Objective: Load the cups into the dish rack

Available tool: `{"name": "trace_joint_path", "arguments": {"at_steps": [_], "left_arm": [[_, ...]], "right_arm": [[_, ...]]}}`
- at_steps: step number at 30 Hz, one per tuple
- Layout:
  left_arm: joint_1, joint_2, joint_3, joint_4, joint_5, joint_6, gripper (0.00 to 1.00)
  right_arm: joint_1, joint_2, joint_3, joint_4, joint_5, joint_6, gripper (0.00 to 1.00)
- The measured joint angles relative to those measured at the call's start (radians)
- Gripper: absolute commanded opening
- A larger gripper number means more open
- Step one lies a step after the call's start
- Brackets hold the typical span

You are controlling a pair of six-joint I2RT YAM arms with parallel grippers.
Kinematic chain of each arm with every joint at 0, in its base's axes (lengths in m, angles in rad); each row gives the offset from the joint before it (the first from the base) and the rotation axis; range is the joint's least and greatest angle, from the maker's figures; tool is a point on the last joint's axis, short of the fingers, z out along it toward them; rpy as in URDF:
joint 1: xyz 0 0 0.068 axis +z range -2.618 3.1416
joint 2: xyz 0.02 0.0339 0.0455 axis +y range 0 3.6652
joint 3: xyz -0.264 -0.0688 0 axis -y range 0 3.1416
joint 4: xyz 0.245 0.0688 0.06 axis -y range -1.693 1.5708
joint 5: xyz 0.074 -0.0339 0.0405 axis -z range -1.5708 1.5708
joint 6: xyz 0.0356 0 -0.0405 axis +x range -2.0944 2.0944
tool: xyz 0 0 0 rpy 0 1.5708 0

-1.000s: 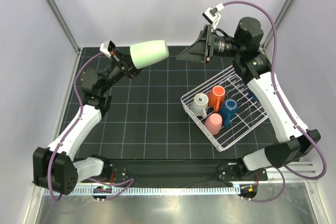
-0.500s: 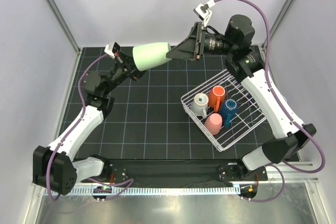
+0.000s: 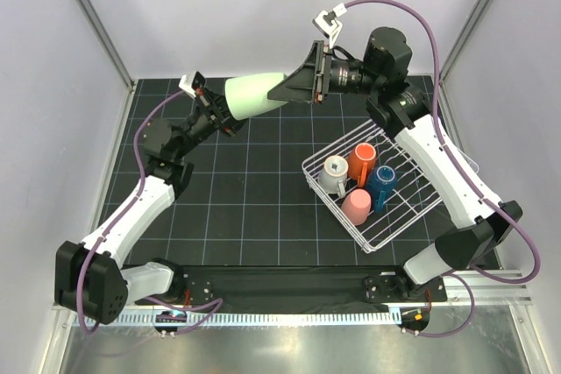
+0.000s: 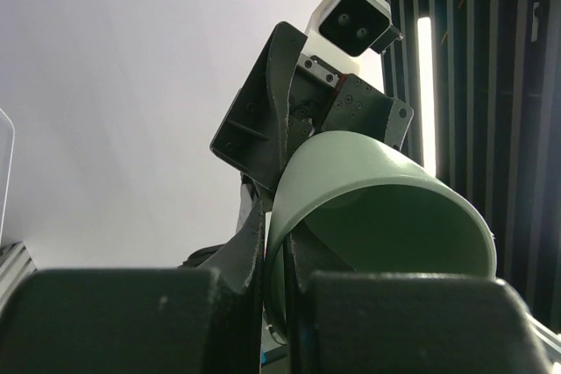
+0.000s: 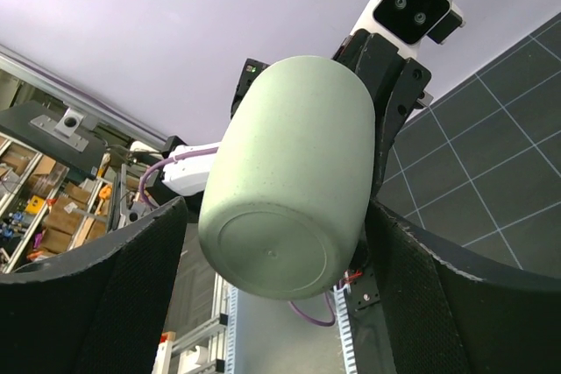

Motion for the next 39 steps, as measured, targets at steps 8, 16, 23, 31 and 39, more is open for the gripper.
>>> {"name": "trace_joint_path", "arguments": {"at_steps": [8,16,23,31,39], "left_arm": [[-0.007,0.003,0.000,0.004,-0.002,-0.013,0.00],[-0.008,0.008,0.000,0.009,-0.005,-0.016,0.02],[-0.016,0.010,-0.019,0.003,-0.006,-0.023,0.62],[-0.011,-0.011,-0.117,-0.045,-0.018,-0.032,0.81],[0.046,-0.063,-0.178,-0.160,-0.013,-0.020,0.89]], "right_arm": [[0.004,0.011,0.000,-0.002,0.015,-0.003,0.65],[0.004,0.011,0.002,-0.004,0.027,-0.003,0.05],[0.011,0.009,0.006,-0.048,0.067,-0.045,0.04],[-0.026,-0.021,0.000,-0.186,0.169,-0.110,0.04],[-0.208,-0.177,-0.119,-0.459,0.325,-0.223,0.04]]}}
